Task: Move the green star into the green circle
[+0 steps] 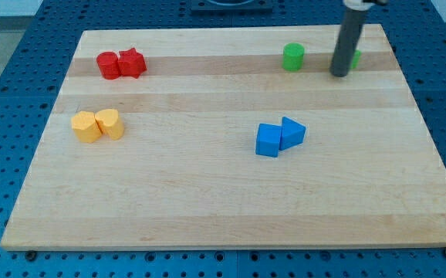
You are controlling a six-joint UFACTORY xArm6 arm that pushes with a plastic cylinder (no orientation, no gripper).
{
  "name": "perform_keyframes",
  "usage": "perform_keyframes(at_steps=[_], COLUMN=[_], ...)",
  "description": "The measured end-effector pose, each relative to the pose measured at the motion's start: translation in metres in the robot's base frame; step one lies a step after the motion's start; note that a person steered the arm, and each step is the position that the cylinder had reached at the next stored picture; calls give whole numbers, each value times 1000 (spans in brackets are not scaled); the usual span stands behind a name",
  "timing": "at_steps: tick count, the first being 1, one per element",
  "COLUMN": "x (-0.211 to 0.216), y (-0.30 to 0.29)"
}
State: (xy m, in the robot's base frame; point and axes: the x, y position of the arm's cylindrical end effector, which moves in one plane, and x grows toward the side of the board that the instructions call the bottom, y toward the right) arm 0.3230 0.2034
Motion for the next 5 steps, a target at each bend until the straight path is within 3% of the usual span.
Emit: perform_keyframes(at_steps=[2, 3, 5], x=[-2, -32, -38], y=[81, 80, -91])
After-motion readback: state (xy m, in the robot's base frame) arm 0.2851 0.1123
